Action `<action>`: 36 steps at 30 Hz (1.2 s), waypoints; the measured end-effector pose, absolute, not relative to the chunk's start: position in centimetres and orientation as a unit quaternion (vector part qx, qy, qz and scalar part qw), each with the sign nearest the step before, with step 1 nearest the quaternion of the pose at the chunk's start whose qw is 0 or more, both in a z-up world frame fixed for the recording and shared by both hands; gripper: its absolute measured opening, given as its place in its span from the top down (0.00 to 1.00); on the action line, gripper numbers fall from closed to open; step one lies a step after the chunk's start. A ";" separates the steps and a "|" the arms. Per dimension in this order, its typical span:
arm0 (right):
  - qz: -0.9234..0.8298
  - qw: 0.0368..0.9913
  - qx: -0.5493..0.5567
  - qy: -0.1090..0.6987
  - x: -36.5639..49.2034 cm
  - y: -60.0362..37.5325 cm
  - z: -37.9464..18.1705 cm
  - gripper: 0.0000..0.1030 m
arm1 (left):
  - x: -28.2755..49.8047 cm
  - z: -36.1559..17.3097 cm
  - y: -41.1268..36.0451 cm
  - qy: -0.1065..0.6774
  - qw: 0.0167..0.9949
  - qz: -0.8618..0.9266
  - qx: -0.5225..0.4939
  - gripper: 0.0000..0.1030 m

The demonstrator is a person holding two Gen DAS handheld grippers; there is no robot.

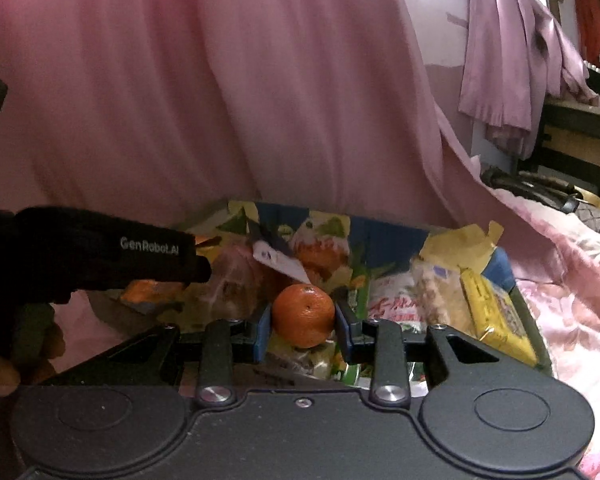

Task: Organize snacks
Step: 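Carry the gold bag and mandarin over the tray and lower them in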

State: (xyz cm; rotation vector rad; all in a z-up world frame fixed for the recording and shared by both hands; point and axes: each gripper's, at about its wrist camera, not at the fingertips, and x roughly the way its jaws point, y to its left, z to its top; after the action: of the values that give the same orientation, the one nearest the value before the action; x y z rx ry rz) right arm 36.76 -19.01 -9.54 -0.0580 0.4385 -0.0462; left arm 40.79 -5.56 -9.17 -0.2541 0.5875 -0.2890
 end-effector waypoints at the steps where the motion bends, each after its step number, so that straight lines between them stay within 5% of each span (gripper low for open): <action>1: -0.023 0.975 -0.029 0.220 36.8 -19.0 -9.7 0.66 | 40.8 -9.2 -5.7 0.287 0.940 -0.142 -0.121 0.51; 27: -0.029 0.972 0.000 0.234 36.7 -19.3 -10.0 0.61 | 41.3 -9.8 -5.5 0.313 0.927 -0.155 -0.139 0.45; 32: -0.037 0.973 0.005 0.229 36.0 -19.6 -9.0 0.53 | 41.1 -9.3 -4.9 0.316 0.922 -0.153 -0.162 0.27; 36: -0.043 0.975 0.014 0.215 34.9 -20.1 -7.5 0.43 | 40.4 -8.1 -4.3 0.309 0.925 -0.144 -0.168 0.22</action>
State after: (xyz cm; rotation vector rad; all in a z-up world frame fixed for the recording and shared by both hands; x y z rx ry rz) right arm 34.87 -20.10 -7.54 0.0278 0.4345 -0.0872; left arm 40.39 -4.33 -8.05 -0.3454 0.6337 -0.2948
